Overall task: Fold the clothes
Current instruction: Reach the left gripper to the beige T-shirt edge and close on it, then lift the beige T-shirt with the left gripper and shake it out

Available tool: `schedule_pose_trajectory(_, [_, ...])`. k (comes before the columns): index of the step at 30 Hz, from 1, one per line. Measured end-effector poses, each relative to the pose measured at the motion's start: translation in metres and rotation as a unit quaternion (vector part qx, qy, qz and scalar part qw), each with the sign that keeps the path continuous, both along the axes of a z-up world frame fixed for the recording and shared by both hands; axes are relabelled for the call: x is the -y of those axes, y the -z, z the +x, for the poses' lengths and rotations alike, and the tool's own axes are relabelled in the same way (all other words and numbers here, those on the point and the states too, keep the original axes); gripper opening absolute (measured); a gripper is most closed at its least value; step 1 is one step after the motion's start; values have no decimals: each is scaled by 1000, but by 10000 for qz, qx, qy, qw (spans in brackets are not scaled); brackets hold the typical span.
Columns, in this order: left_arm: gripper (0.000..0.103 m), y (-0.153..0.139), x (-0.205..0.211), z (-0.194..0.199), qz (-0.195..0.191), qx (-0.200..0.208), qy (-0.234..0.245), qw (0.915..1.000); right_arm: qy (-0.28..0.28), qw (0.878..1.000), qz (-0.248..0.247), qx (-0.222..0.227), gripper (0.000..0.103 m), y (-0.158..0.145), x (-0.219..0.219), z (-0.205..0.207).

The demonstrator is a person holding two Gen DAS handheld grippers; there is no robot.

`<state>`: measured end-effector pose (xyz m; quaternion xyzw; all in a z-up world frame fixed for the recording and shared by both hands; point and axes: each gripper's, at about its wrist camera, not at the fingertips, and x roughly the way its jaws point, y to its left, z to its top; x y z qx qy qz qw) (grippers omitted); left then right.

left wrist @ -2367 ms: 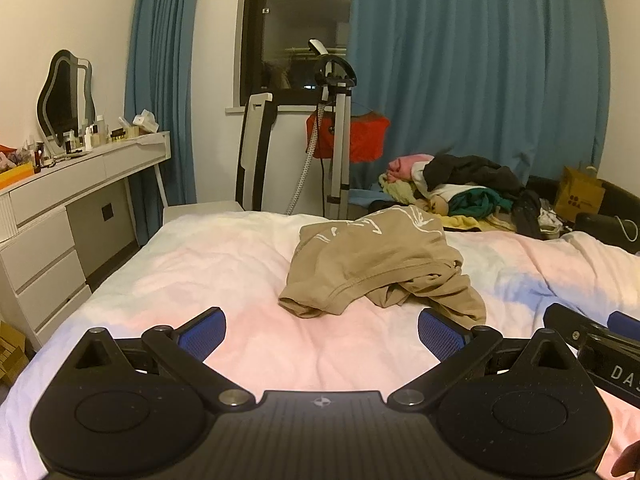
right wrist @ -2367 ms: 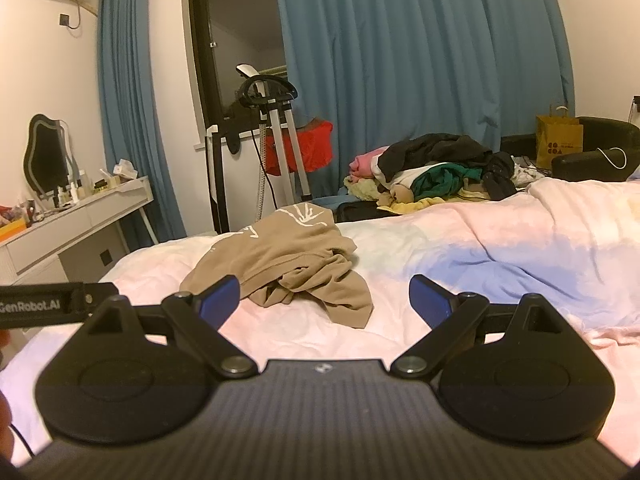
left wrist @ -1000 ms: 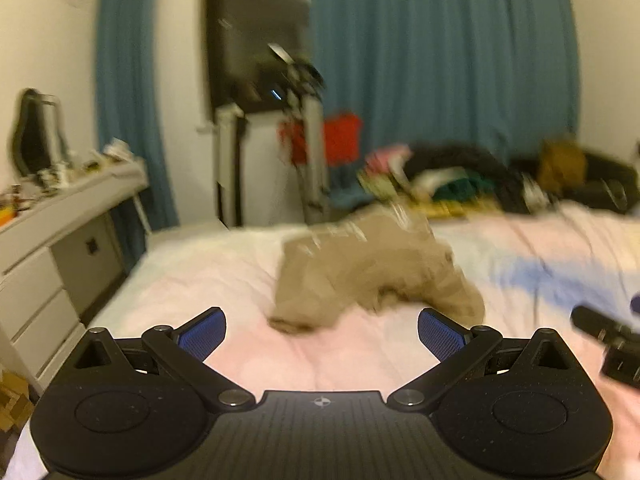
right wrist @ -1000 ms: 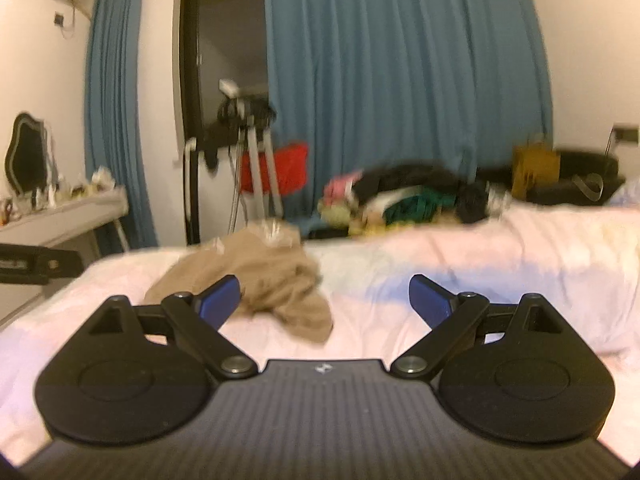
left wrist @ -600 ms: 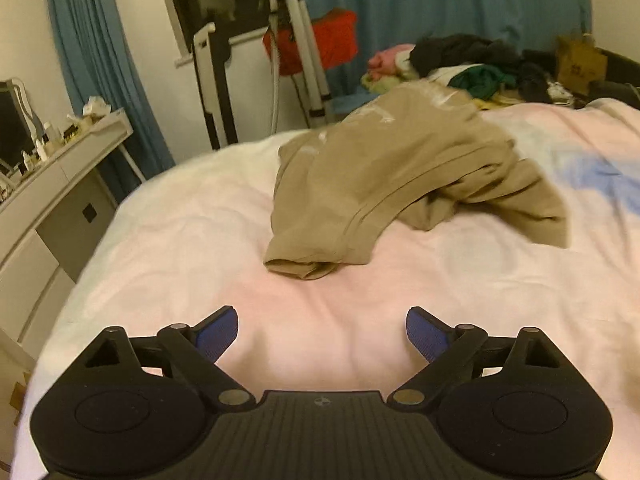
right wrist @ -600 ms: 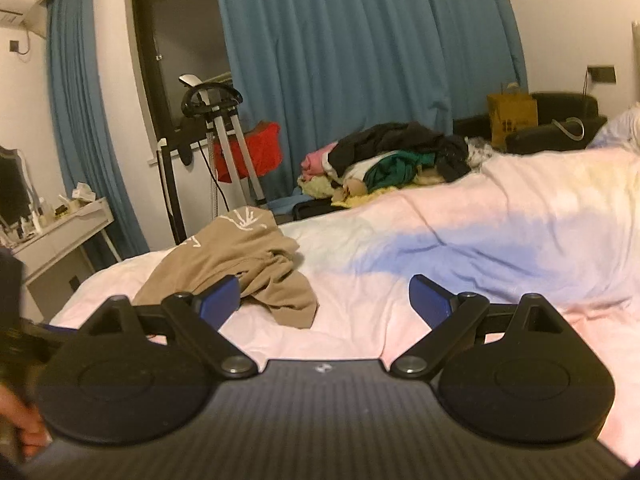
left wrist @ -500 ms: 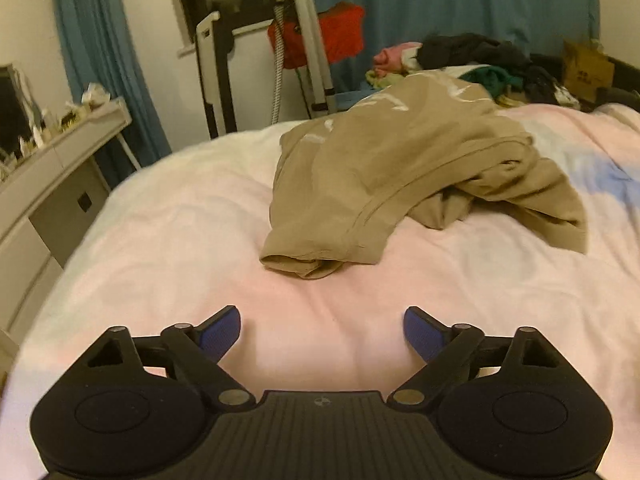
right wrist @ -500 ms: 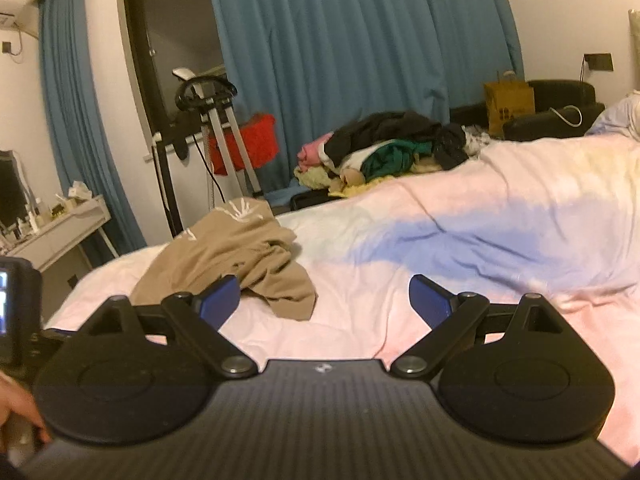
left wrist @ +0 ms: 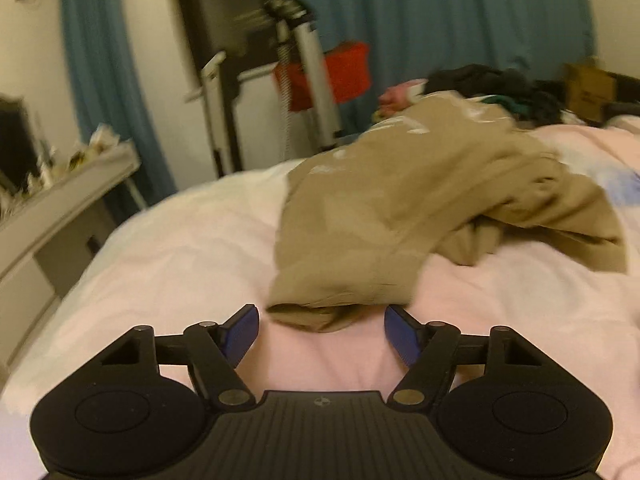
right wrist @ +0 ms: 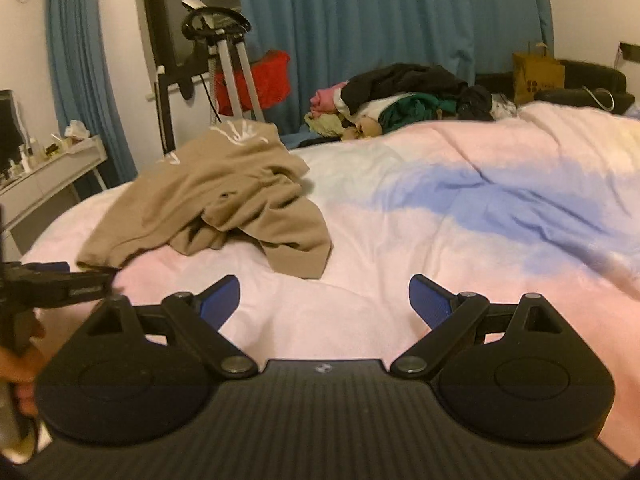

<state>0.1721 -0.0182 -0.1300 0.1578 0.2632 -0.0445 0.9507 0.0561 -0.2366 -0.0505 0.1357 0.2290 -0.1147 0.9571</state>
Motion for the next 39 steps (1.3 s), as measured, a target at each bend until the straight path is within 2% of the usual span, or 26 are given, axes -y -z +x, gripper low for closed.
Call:
schedule_pose_trajectory(2, [72, 0, 5, -3, 82, 114, 156, 9998, 66, 9999, 126, -30, 93, 4, 4, 2])
schedule_pose_trajectory(4, [72, 3, 10, -1, 15, 119, 152, 9998, 133, 9997, 220, 2, 93, 6, 7, 3])
schedule_pose_trajectory(7, [75, 9, 16, 9, -52, 334, 180, 9993, 220, 9995, 193, 90, 93, 9, 9, 8])
schedule_pose_trajectory(9, [75, 7, 19, 19, -284, 371, 97, 9989, 250, 9994, 167, 143, 93, 11, 9, 10])
schedule_pose_trajectory(11, [57, 4, 16, 28, -562, 405, 42, 9976, 211, 9995, 155, 156, 93, 15, 8, 13])
schedule_pose_trajectory(12, [40, 2, 15, 32, -704, 418, 17, 9966, 180, 9996, 146, 136, 93, 17, 7, 14])
schedule_pose_trajectory(13, [28, -6, 13, 33, -888, 373, 29, 9954, 161, 9997, 131, 134, 93, 18, 6, 16])
schedule_pose_trajectory(16, [21, -35, 3, 29, -1432, 418, -62, 9888, 138, 9997, 77, 196, 93, 17, 3, 16])
schedule_pose_trajectory(18, [11, -62, -2, 12, -1570, 747, -35, 9848, 140, 9994, 36, 322, 93, 12, 1, 12])
schedule_pose_trajectory(23, [8, -116, -13, -46, -1831, 1468, 207, 9719, 144, 9979, -66, 634, 93, -1, -3, 2])
schedule_pose_trajectory(28, [7, -144, -27, -109, -2010, 1796, 339, 9624, 47, 9944, -207, 1034, 93, -20, -12, -16])
schedule_pose_trajectory(33, [7, -162, -43, -178, -2185, 2229, 652, 9478, -212, 9871, -494, 1508, 93, -45, -31, -46])
schedule_pose_trajectory(39, [5, -170, -66, -231, -2658, 2342, 839, 9314, -681, 9769, -853, 1835, 93, -71, -65, -86])
